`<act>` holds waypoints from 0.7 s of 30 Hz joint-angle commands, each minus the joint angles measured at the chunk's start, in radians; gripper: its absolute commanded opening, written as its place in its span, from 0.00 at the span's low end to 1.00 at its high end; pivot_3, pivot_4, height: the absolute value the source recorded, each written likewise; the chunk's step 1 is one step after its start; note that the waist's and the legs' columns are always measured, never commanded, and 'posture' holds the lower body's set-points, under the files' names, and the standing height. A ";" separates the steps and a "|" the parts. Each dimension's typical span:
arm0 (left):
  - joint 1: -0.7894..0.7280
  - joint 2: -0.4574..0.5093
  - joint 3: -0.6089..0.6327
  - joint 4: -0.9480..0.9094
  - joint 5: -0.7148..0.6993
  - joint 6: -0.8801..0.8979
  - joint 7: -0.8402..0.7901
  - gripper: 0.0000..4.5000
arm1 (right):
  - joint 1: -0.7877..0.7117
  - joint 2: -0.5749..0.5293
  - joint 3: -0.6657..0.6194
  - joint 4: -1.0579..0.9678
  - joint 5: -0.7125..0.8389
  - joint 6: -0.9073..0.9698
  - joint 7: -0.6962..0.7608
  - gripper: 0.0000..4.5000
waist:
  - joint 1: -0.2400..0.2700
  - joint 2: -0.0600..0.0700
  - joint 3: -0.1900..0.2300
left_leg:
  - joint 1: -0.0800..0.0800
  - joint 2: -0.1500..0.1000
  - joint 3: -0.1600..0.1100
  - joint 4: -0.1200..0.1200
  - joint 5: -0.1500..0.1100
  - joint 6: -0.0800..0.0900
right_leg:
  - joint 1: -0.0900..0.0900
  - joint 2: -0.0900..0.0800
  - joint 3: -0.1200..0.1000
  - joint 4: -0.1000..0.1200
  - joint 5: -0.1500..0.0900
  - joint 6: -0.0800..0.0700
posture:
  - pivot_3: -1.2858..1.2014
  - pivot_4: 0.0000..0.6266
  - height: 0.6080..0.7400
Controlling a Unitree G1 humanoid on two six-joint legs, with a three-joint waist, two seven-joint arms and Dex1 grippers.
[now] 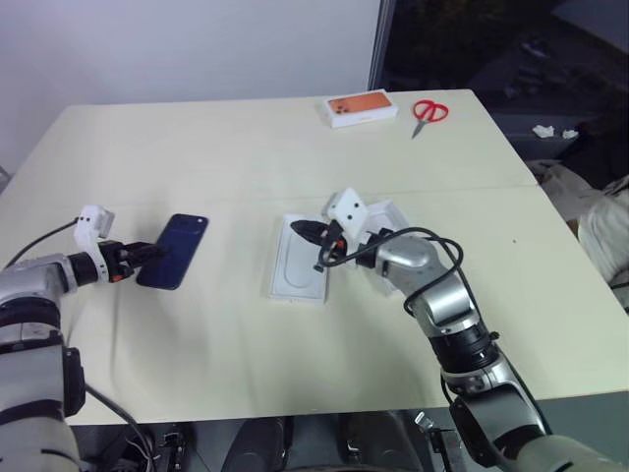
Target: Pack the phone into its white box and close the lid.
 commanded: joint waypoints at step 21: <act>0.075 -0.026 -0.027 -0.183 -0.024 0.281 -0.143 0.59 | -0.407 0.403 0.332 0.758 -0.368 -0.095 -0.071 0.00 | -0.009 -0.003 -0.002 | 0.002 -0.002 0.000 0.000 0.004 -0.006 | -0.001 -0.001 0.001 0.003 0.000 0.000 | 0.52 0.24 1.00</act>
